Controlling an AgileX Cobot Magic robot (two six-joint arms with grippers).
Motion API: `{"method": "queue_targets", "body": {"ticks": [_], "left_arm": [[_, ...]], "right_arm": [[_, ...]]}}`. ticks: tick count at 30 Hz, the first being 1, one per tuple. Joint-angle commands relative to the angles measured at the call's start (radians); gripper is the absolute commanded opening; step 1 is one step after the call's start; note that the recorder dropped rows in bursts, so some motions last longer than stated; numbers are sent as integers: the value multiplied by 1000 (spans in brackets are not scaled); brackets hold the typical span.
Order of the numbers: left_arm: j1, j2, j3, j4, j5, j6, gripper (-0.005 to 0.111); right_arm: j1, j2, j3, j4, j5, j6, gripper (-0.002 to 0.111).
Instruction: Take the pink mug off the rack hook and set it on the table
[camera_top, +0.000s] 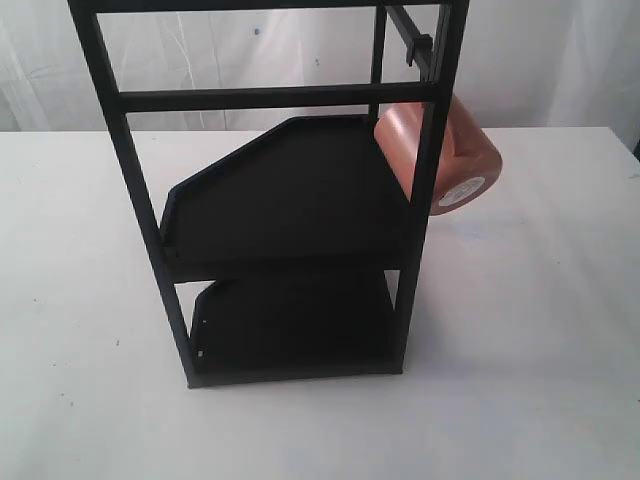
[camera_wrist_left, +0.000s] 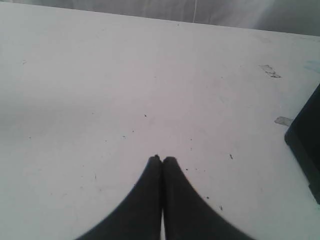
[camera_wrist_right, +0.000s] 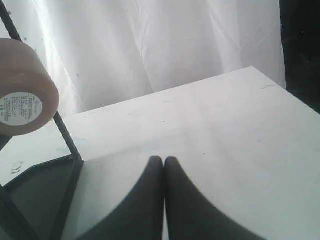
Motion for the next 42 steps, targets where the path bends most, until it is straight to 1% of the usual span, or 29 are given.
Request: {"method": "queue_targets", "body": {"ticks": [1,11,14,27,35,37,38,39,40,41,42], "left_arm": [[-6,-1,2,-8,-3,0,0],[-6,-1,2,-8,-3,0,0],[-6,-1,2,-8,-3,0,0],[-6,-1,2,-8,-3,0,0],[-6,-1,2,-8,-3,0,0],[-6,-1,2,-8,-3,0,0],[-6,-1,2,-8,-3,0,0],[-6,-1,2,-8,-3,0,0],[-6,-1,2,-8,-3,0,0],[-6,-1,2,-8,-3,0,0],[-6,-1,2,-8,-3,0,0]], "right_arm": [[-7,-5,6,-1,-3,2,0],[-7,-5,6,-1,-5,2,0],[-7,-5,6,3,-21,46,0],[-7,-5,6,2,-74,46,0],[-7,-5,6,2,-296,46,0],[-7,-5,6,2,-413,46,0],[-7,-5,6,2,-504,46,0],[-7,-5,6,2,-601,46,0],[-7,-5,4,2,-752,46,0],[-7,-5,-11,2,-781,43,0],[-7,-5,-61,2,-739,15,0]]}}
